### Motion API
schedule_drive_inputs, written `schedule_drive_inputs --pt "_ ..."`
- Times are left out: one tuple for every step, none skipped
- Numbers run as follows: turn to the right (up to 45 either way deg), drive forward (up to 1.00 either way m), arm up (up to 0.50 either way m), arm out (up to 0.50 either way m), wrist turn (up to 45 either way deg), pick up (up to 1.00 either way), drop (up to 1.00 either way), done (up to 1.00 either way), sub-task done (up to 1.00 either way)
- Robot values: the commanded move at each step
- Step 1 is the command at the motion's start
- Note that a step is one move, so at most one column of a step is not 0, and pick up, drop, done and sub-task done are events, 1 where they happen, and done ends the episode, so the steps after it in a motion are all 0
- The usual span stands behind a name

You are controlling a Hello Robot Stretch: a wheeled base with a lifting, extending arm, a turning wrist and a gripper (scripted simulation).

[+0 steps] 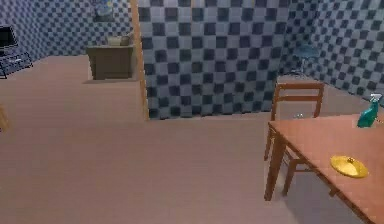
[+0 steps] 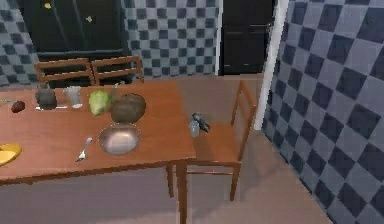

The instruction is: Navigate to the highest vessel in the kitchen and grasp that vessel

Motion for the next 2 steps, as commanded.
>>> schedule_drive_inputs --pt "30.0 0.00 0.00 0.00 0.0 0.00 0.00 0.00 0.00" --pt "0.0 0.65 0.00 0.00 0.0 0.00 0.00 0.00 0.00"
